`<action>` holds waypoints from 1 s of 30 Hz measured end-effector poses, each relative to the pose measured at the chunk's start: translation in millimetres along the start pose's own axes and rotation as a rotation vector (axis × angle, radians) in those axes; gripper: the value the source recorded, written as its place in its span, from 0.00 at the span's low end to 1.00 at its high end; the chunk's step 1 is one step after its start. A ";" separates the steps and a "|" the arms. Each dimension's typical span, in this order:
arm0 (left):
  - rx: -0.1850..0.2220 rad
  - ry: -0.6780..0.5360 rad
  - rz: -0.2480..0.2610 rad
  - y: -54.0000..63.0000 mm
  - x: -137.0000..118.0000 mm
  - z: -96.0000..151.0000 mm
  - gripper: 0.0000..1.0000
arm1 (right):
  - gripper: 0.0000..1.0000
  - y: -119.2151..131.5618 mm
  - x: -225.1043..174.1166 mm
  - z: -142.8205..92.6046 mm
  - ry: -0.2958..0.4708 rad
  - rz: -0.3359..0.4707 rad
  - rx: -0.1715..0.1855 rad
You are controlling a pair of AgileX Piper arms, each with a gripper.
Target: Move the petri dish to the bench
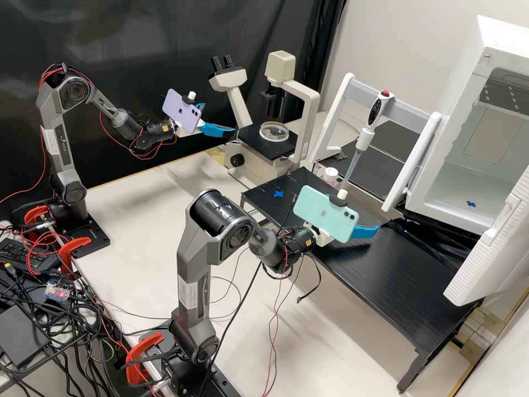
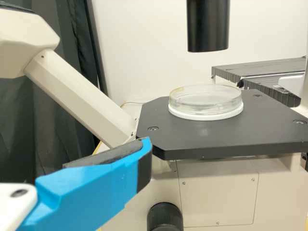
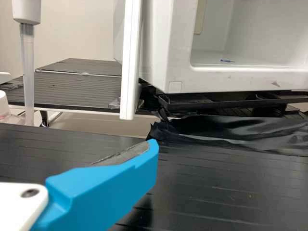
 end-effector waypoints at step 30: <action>0.000 0.000 0.000 0.0 0.0 0.0 1.00 | 1.00 -44.6 -75.4 -94.6 0.354 -0.093 -0.106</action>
